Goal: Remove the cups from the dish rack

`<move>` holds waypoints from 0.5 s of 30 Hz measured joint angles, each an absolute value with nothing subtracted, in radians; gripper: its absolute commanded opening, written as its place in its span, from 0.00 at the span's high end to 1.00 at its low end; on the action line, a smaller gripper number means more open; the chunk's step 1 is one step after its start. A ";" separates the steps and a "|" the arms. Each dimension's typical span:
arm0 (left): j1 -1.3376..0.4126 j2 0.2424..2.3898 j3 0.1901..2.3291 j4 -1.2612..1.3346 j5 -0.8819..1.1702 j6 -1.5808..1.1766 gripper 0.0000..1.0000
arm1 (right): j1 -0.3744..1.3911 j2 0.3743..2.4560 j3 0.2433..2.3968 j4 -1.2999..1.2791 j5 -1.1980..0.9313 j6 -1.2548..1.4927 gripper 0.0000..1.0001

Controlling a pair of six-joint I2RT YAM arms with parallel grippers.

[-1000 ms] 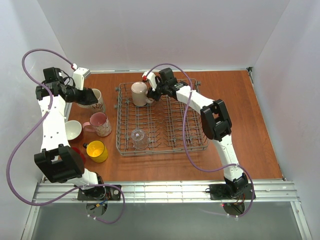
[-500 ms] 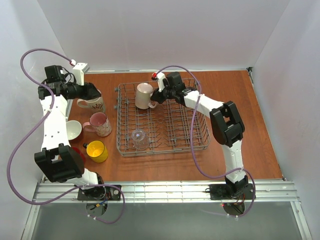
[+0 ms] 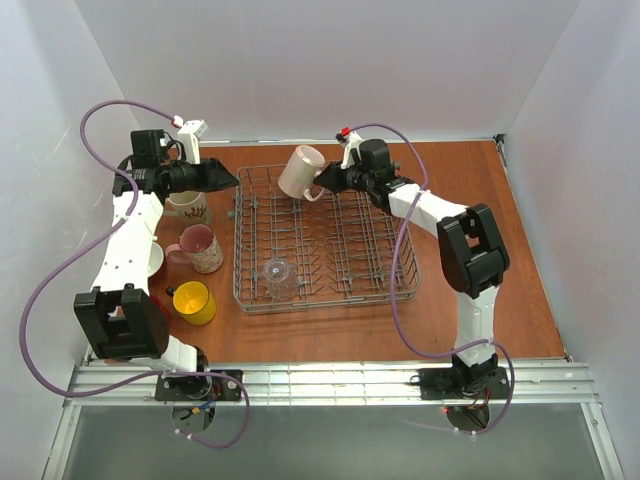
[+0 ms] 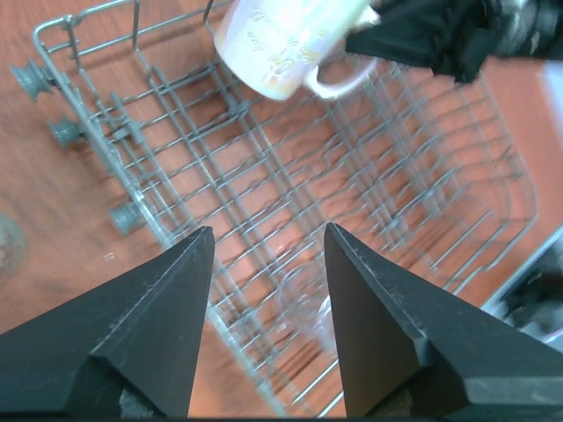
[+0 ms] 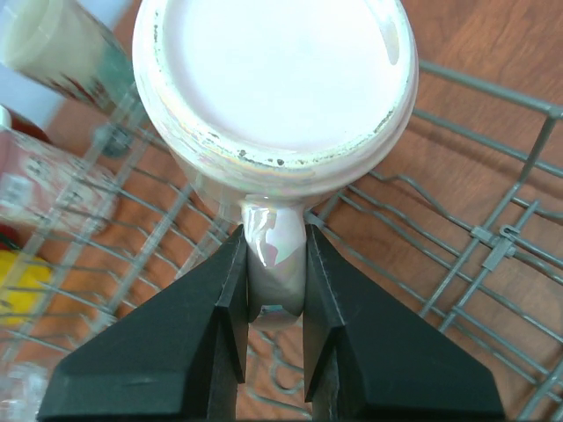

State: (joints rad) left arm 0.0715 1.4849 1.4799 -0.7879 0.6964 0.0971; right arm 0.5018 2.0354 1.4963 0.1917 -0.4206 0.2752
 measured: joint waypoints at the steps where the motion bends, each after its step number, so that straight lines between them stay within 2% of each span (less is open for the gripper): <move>1: 0.072 1.485 1.468 -0.755 0.703 0.051 0.50 | 0.500 2.019 1.485 0.207 -0.416 0.300 0.99; 7: 0.048 1.485 1.439 -0.556 0.781 -0.200 0.43 | 0.500 1.903 1.424 0.337 -0.388 0.456 0.99; 15: -0.036 1.505 1.429 -0.309 0.868 -0.476 0.39 | 0.516 1.821 1.380 0.500 -0.362 0.618 0.99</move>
State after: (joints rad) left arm -0.0364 1.5047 1.4292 -0.3088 0.8684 -0.4759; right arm 0.5156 1.8210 1.3804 0.4999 -0.3618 0.6182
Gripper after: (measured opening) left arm 0.599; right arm 0.165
